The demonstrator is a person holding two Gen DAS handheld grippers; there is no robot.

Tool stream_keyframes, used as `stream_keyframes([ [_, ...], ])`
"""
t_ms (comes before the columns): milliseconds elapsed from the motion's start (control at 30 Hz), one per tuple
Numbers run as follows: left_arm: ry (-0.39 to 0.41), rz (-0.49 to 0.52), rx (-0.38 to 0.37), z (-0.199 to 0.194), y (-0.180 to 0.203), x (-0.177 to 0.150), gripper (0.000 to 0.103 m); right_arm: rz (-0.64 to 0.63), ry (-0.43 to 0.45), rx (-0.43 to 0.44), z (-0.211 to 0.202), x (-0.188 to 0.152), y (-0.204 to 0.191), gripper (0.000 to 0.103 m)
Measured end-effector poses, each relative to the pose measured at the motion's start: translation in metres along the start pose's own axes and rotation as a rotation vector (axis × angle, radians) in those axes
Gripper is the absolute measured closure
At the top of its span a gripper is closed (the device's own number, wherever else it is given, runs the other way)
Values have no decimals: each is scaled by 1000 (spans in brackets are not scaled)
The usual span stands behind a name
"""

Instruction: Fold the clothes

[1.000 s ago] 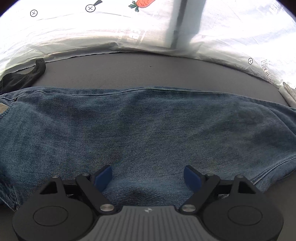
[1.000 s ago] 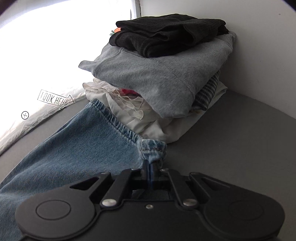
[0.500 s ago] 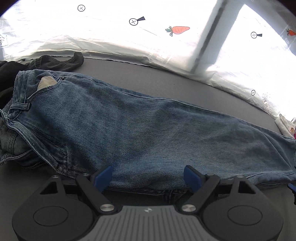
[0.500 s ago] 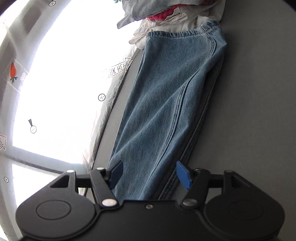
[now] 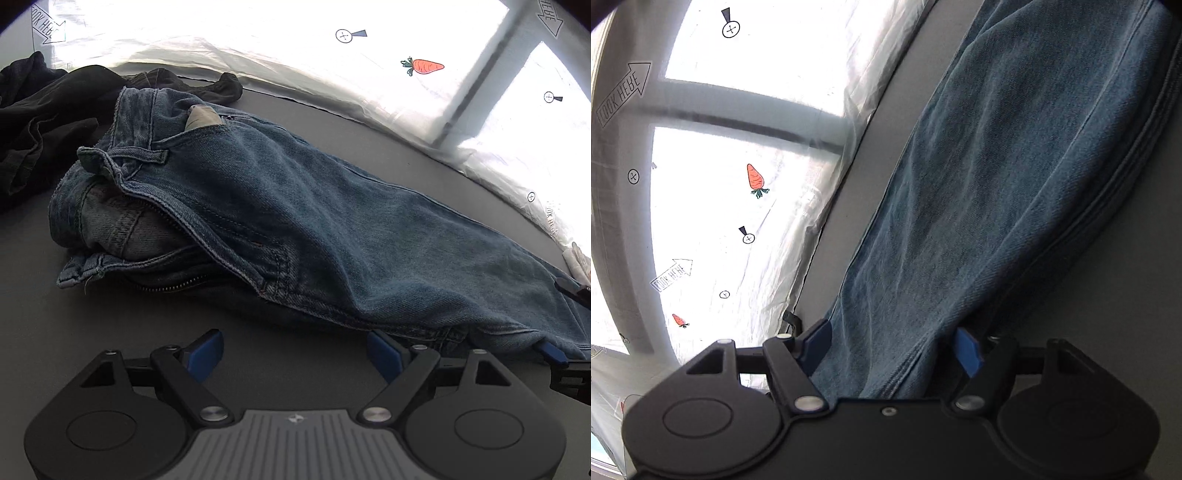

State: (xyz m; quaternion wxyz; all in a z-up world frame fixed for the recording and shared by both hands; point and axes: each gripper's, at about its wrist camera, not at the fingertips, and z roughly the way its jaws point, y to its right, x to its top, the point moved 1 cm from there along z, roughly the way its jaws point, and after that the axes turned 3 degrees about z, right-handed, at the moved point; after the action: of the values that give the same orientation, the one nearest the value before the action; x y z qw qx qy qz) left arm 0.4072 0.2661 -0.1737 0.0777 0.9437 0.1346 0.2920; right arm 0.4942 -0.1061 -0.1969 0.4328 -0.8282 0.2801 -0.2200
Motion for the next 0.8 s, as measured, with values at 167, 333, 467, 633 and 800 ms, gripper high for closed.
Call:
stream_keyframes([
  [167, 0, -9, -19, -5, -33, -21, 14, -18, -65, -20, 34, -12, -27, 26],
  [333, 1, 8, -56, -1, -29, -21, 1, 67, -131, -61, 74, -28, -22, 26],
  [467, 5, 67, -25, 3, -20, -25, 0, 174, -214, 29, 106, -49, -27, 24],
  [633, 35, 55, -36, 2, -23, -30, 0, 92, -271, -10, 131, -70, -50, 21],
  [800, 66, -30, -81, 0, -33, -30, 0, 196, -337, 2, 119, -85, -32, 22],
])
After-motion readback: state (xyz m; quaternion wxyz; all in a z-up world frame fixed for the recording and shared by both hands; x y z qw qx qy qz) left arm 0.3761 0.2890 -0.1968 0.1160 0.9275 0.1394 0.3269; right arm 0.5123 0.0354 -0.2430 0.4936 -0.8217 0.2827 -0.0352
